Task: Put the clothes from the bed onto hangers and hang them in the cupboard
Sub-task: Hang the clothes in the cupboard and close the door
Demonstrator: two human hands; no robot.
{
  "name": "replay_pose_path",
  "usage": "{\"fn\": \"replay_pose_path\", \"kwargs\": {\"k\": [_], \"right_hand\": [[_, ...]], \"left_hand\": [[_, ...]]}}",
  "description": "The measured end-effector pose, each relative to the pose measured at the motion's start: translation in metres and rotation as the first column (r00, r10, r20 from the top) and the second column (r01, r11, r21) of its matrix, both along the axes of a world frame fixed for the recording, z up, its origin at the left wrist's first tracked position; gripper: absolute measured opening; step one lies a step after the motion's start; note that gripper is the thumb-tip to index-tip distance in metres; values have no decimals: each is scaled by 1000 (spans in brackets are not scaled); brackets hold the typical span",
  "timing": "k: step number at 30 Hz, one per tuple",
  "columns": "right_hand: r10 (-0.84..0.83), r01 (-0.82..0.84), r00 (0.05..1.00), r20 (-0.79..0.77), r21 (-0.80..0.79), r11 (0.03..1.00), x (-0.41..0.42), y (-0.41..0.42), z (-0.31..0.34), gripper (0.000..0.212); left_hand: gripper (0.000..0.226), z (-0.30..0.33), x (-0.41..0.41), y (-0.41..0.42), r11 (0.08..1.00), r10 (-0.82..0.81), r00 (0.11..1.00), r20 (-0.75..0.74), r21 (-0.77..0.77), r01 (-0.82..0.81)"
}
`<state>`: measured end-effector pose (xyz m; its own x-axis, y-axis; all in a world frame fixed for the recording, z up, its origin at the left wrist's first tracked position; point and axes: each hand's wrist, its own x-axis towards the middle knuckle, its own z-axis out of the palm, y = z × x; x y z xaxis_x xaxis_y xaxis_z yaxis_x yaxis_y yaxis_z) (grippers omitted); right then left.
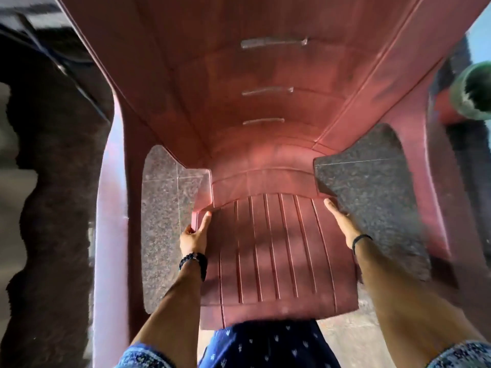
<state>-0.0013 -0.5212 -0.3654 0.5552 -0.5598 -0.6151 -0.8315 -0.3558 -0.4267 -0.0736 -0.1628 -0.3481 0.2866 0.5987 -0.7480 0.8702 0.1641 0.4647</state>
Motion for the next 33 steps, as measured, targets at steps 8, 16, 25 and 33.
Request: {"fn": "replay_pose_path", "kwargs": {"k": [8, 16, 25, 33], "right_hand": [[-252, 225, 965, 70, 269, 937, -23, -111, 66, 61], [-587, 556, 809, 4, 317, 768, -49, -238, 97, 60], [-831, 775, 556, 15, 351, 525, -76, -381, 107, 79], [-956, 916, 292, 21, 280, 286, -86, -442, 88, 63]], "left_hand": [[42, 53, 96, -128, 925, -379, 925, 16, 20, 379], [64, 99, 162, -298, 784, -619, 785, 12, 68, 617], [73, 116, 243, -502, 468, -884, 466, 38, 103, 878], [64, 92, 293, -652, 186, -981, 182, 69, 57, 981]]}}
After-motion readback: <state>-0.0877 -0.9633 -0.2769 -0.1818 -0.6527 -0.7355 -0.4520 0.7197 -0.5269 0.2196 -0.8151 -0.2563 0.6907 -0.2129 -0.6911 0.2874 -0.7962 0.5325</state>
